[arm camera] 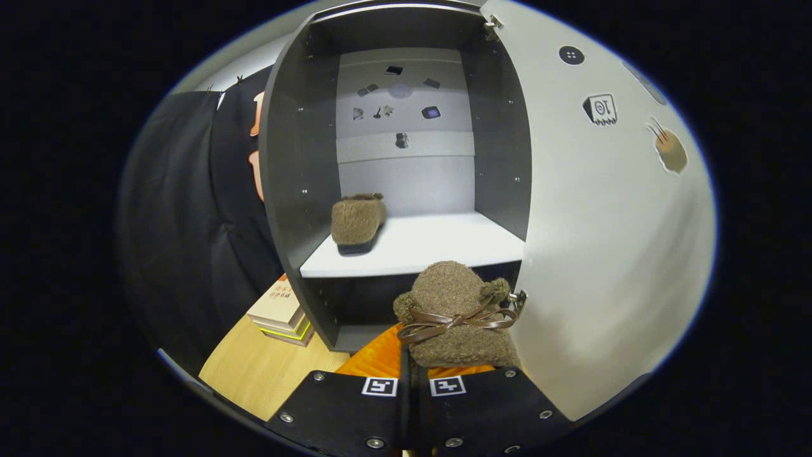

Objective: Open the shoe cabinet door, grab the shoes and put them into the shoe cabinet, then close the shoe cabinet door.

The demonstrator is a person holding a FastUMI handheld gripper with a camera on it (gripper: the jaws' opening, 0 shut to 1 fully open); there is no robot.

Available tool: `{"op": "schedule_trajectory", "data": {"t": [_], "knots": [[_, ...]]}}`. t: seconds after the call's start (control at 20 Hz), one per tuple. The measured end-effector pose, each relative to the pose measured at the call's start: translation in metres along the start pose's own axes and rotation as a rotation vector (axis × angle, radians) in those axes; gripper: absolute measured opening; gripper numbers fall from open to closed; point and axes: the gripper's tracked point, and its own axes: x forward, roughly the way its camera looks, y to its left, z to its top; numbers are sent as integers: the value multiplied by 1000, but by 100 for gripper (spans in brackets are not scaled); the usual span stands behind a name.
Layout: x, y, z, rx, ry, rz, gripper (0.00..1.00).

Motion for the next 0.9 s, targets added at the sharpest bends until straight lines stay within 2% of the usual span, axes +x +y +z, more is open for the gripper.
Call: {"op": "schedule_trajectory", "data": {"t": [0.3, 0.55, 0.9], "knots": [[70, -3, 68, 17, -15, 32, 5], [133, -4, 108, 30, 1, 51, 5], [216, -8, 128, 49, 37, 72, 5]]}}
